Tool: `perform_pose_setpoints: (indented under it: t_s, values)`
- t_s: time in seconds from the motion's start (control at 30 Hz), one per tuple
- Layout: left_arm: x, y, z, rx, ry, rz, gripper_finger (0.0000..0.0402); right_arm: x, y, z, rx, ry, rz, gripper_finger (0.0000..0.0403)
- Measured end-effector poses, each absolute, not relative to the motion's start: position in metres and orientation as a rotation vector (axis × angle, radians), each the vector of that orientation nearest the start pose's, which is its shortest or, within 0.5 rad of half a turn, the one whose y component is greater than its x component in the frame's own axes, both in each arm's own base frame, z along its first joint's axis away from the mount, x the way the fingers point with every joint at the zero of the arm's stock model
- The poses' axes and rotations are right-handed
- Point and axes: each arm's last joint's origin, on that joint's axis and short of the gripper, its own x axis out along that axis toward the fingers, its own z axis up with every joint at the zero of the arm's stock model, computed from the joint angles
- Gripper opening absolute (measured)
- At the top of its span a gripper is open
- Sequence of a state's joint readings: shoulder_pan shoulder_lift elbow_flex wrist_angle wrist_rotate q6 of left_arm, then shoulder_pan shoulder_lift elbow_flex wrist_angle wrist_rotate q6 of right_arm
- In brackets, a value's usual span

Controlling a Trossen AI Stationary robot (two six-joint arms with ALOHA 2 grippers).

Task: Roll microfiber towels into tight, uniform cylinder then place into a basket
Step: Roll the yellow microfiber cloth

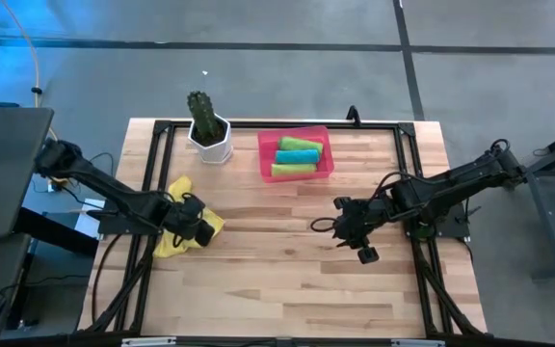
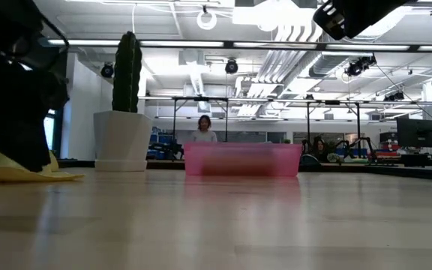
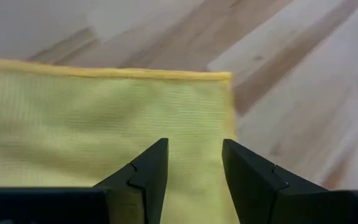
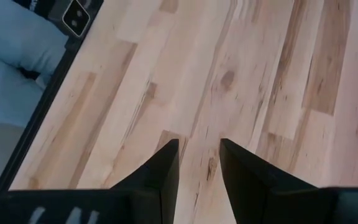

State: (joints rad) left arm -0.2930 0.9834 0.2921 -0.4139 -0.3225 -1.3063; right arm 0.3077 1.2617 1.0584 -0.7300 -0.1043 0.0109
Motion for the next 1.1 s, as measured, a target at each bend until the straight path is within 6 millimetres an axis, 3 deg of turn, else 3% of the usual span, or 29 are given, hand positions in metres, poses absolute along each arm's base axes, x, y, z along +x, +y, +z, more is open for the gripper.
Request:
perform_pose_setpoints:
  t_s: [0.2,0.5,1.1]
  values:
    - [0.147,-0.030,0.119,-0.840,0.847,0.714,0.0140,0.236,0.078,0.286,-0.086,0.940,0.376,0.0108]
    - [0.180,-0.028,0.103,-0.819,0.743,0.652,0.0140,0.237,0.078,0.287,-0.086,0.939,0.376,0.0108]
    - [0.294,-0.047,0.093,-0.658,0.640,0.449,0.0140,0.237,0.078,0.286,-0.086,0.939,0.376,0.0108]
